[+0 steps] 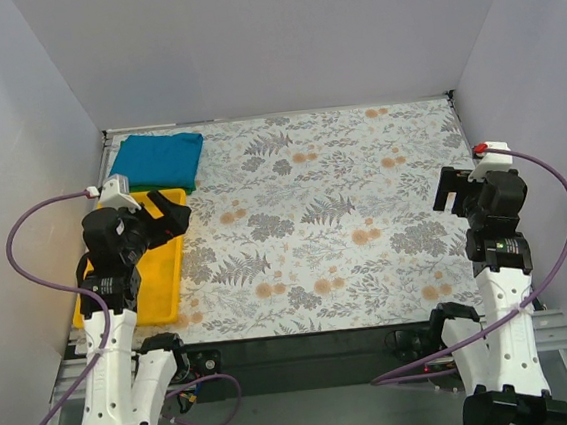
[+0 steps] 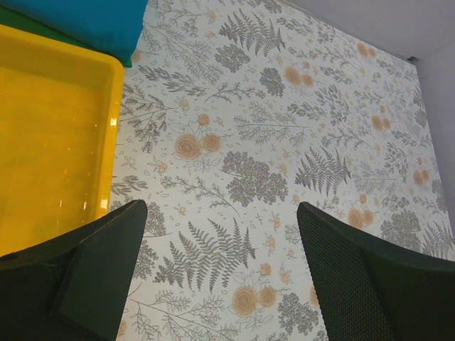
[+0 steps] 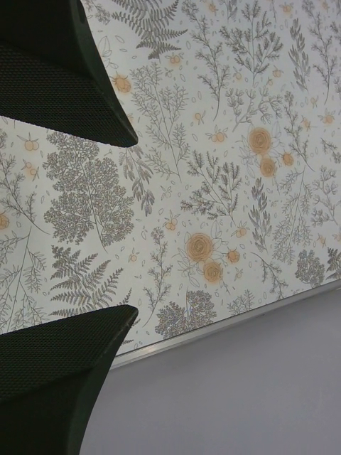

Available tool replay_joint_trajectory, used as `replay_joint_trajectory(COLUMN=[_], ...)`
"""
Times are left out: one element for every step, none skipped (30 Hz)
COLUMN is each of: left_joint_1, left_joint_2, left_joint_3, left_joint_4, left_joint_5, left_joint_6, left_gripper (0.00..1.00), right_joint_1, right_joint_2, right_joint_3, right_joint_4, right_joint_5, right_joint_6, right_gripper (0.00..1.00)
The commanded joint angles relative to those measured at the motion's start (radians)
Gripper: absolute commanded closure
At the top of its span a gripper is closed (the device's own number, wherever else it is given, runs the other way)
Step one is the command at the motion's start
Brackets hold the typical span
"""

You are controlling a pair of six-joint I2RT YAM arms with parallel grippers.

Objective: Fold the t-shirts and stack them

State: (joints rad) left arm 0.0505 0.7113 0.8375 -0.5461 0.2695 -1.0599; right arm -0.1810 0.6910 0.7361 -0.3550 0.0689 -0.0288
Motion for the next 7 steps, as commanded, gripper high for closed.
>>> replay_joint_trajectory(left_joint_1=[0.000,0.000,0.000,0.002,0.000,0.000,0.002], left_joint_2=[0.002,0.005,0.005,0.007,0.010,0.011,0.013], left_joint_3=[-0.005,-0.002,0.000,0.002,0.002,0.003,0.003], left_joint_4=[0.002,0.003,0.002,0.002,0.002,0.003,0.003], left_joint_5=[-0.006,-0.006,-0.006,-0.006,-0.007,-0.007,-0.009], left_joint_6=[0.012,0.011,0.012,0.014,0.012,0.012,0.012], left_gripper=[0.14,0.14,0.14,0.14,0.14,0.14,0.14], right_joint_1=[0.000,0.002,0.002,0.000,0.002,0.000,0.002], right_joint_2=[-0.001,-0.001,0.001,0.004,0.005,0.004,0.002], right_joint_3=[-0.004,-0.004,-0.006,-0.009,-0.009,-0.012,-0.023], right_joint_4=[0.057,0.062,0.062,0.065,0.067,0.070,0.086], right_joint_5=[0.006,0.006,0.009,0.011,0.011,0.008,-0.013], right_joint_6=[0.004,0.004,0.003,0.001,-0.002,-0.026,-0.055], right_gripper=[0.02,0.02,0.02,0.02,0.02,0.02,0.02])
